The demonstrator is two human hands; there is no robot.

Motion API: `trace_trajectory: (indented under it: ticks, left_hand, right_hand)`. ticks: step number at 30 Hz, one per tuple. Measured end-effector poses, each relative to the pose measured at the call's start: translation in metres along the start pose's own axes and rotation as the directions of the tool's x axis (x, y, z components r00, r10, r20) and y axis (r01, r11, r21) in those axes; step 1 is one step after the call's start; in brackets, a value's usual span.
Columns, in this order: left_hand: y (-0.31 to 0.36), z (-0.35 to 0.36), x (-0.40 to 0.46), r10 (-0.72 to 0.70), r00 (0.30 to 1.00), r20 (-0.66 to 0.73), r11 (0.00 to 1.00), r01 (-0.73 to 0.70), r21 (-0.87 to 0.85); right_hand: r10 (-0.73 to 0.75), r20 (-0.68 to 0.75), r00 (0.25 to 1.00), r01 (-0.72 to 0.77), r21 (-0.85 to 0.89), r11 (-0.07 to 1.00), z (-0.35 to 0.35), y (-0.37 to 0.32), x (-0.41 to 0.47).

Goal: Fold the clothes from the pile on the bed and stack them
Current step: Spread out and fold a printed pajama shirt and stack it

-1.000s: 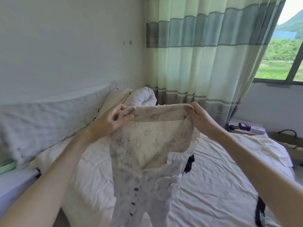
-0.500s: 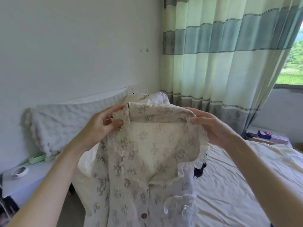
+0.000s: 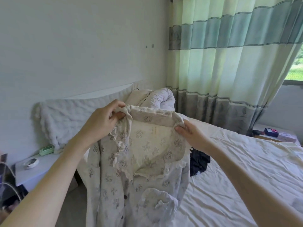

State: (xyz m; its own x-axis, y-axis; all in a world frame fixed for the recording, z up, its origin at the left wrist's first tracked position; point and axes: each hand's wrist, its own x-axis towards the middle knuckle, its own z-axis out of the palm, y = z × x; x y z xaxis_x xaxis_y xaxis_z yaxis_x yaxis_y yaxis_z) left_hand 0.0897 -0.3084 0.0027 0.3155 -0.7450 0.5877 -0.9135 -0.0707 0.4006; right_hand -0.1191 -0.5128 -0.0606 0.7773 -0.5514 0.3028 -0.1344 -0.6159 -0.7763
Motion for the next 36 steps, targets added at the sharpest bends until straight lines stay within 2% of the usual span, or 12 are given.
trace_trajectory:
  ticks: [3,8,11,15,20,22,24,26,28,30,32,36]
  left_hand:
    - [-0.011,-0.004,-0.015,-0.074,0.997,0.03,0.997,0.073,0.037]
    - [-0.026,0.001,-0.059,-0.186,0.963,-0.196,0.977,0.161,-0.139]
    - [-0.014,0.0,-0.067,-0.118,0.972,-0.203,0.98,0.081,-0.181]
    - [0.002,-0.007,-0.055,-0.012,0.98,-0.198,0.978,-0.03,-0.205]
    - [-0.008,-0.027,-0.045,0.015,0.986,-0.167,0.972,-0.053,-0.229]
    - [-0.017,-0.036,-0.045,0.005,0.989,-0.151,0.976,-0.038,-0.215]
    - [-0.025,-0.042,-0.048,-0.008,0.989,-0.145,0.976,-0.024,-0.215]
    - [-0.031,-0.047,-0.051,-0.014,0.99,-0.142,0.977,-0.017,-0.214]
    - [-0.033,-0.051,-0.054,-0.017,0.99,-0.139,0.976,-0.013,-0.217]
    - [-0.034,-0.054,-0.058,-0.01,0.991,-0.132,0.976,-0.019,-0.217]
    - [-0.035,-0.059,-0.062,-0.004,0.991,-0.132,0.976,-0.025,-0.218]
    - [-0.042,-0.074,-0.07,-0.029,0.987,-0.159,0.973,-0.009,-0.231]
  right_hand:
    - [-0.004,-0.073,0.997,0.014,0.131,0.991,0.015,-0.001,-0.008]
    - [-0.071,-0.386,0.92,0.146,0.169,0.975,0.013,-0.001,-0.022]
    - [-0.093,-0.319,0.943,0.15,0.159,0.976,0.023,-0.001,-0.026]
    - [0.075,-0.187,0.979,-0.007,0.34,0.94,0.051,0.003,-0.033]
    - [0.216,0.151,0.965,-0.259,0.686,0.68,0.075,0.007,-0.045]
    - [0.187,0.091,0.978,-0.206,0.53,0.823,0.089,-0.002,-0.043]
    - [0.077,-0.149,0.986,-0.041,0.228,0.973,0.108,-0.015,-0.045]
    - [-0.163,-0.349,0.923,0.153,-0.056,0.987,0.131,-0.031,-0.051]
    - [-0.321,-0.321,0.891,0.224,-0.302,0.926,0.158,-0.039,-0.055]
    - [-0.187,-0.191,0.964,0.122,-0.308,0.943,0.18,-0.044,-0.053]
    - [0.01,-0.142,0.99,-0.033,-0.163,0.986,0.193,-0.044,-0.045]
    - [0.049,-0.077,0.996,-0.057,-0.102,0.993,0.197,-0.041,-0.027]
